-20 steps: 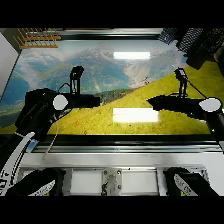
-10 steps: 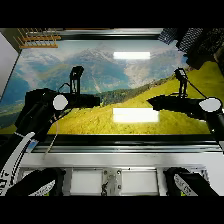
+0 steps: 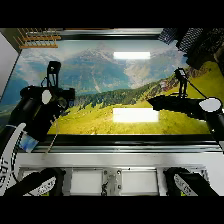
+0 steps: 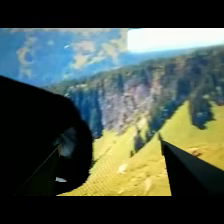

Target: Fold the clothes and pants, and hang the long-sleeved shirts on hangers.

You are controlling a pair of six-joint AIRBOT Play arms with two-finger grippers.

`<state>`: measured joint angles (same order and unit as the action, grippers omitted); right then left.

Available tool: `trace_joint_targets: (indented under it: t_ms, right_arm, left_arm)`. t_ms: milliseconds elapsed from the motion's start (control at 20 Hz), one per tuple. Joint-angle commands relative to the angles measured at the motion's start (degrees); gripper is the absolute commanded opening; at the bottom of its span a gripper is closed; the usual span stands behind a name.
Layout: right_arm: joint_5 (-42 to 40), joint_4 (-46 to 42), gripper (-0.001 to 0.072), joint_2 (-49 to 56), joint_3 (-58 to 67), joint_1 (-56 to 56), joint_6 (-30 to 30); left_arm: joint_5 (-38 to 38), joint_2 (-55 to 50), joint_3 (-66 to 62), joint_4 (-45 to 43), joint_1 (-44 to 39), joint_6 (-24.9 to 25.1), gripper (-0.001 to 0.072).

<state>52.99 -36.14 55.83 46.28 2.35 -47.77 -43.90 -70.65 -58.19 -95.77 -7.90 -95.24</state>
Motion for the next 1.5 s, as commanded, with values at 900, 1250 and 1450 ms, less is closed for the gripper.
trace_joint_targets:
  t_ms: [900,1250,1450]
  right_arm:
    - [0.24,11.78,0.0017,-0.33,0.04,0.24,-0.15]
    - [2.01,-5.86,0.0014,-5.97,8.59,15.17,-13.94]
    - [2.34,-10.88,0.0015,-10.64,10.38,22.12,-16.37]
  left_arm:
    - [5.57,5.38,-19.71,2.93,-12.57,-0.13,0.001]
    - [5.38,15.06,-31.65,2.86,-30.1,-0.98,0.001]
    - [3.56,17.59,-24.68,2.86,-24.44,-9.55,0.001]
